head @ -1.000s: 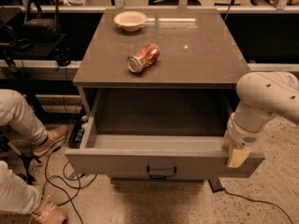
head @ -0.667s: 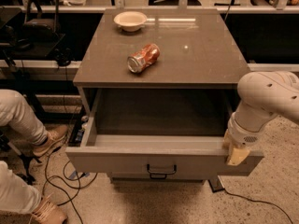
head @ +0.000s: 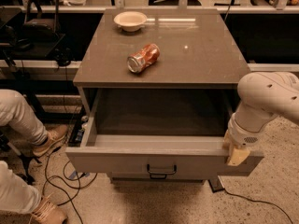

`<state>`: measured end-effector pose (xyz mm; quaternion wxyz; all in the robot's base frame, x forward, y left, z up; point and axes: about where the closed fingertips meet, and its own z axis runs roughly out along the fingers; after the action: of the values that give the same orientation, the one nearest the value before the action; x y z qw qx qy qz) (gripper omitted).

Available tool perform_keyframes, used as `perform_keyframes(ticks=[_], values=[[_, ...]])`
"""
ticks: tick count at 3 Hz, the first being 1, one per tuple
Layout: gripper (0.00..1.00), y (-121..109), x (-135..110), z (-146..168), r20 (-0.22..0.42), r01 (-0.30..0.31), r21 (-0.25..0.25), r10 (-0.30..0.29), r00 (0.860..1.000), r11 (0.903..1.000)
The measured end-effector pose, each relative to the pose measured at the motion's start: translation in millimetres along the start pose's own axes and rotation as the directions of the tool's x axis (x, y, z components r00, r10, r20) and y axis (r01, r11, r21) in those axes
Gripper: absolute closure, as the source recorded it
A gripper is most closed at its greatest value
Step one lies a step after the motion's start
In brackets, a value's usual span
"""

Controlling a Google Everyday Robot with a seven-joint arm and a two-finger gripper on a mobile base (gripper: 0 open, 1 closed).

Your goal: Open top drawer

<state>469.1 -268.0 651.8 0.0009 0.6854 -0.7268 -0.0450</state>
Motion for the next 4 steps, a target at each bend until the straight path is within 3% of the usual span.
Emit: perform_keyframes(ticks=[1, 2, 3, 4], values=[[0.16, 1.2, 0.0, 0.4, -0.003, 0.005, -0.004, -0.005, 1.000, 1.0000], [0.00, 7.4, 0.1, 2.4, -0.019, 0.030, -0.022, -0.030, 0.999, 0.9993], [0.00, 20.4, 3.1, 2.4, -0.044, 0.038, -0.040, -0.040, 0.998, 0.9985], [0.18, 37.7, 10.2, -0.3, -0.059, 0.024, -0.043, -0.027, 0.998, 0.9988]])
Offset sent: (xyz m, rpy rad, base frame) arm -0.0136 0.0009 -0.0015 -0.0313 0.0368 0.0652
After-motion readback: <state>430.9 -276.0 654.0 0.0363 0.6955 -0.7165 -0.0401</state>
